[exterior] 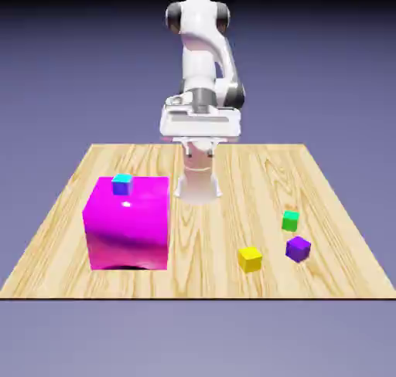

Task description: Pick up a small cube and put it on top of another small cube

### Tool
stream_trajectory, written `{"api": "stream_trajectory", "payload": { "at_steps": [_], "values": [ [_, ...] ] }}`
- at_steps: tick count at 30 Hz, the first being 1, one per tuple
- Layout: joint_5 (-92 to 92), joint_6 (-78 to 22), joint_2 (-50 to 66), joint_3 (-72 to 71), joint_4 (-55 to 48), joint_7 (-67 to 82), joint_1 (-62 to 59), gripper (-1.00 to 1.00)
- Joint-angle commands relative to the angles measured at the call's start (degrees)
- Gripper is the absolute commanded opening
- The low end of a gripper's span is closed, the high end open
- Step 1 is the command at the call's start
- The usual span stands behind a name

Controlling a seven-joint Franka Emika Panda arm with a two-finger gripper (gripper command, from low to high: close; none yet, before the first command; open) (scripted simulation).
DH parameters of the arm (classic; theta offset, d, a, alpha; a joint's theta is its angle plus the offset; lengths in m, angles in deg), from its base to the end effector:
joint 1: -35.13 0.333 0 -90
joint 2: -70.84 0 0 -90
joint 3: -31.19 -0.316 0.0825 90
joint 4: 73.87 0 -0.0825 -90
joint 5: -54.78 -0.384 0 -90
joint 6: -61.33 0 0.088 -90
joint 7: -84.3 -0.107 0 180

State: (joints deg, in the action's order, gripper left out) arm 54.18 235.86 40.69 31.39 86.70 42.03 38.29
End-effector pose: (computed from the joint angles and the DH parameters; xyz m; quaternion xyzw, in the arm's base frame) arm 0.3956 0.0196 0.4459 -0.8712 0.3162 -0.3453 0.1475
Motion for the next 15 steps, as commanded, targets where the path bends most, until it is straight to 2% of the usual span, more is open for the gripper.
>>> {"api": "stream_trajectory", "payload": {
  "at_steps": [1, 15],
  "values": [
    [-0.5, 0.4, 2.1, 0.2, -0.4, 0.2, 2.1, 0.0],
    [-7.5, 6.5, 31.1, 2.4, -5.3, 2.3, 30.8, 0.0]
  ]
}}
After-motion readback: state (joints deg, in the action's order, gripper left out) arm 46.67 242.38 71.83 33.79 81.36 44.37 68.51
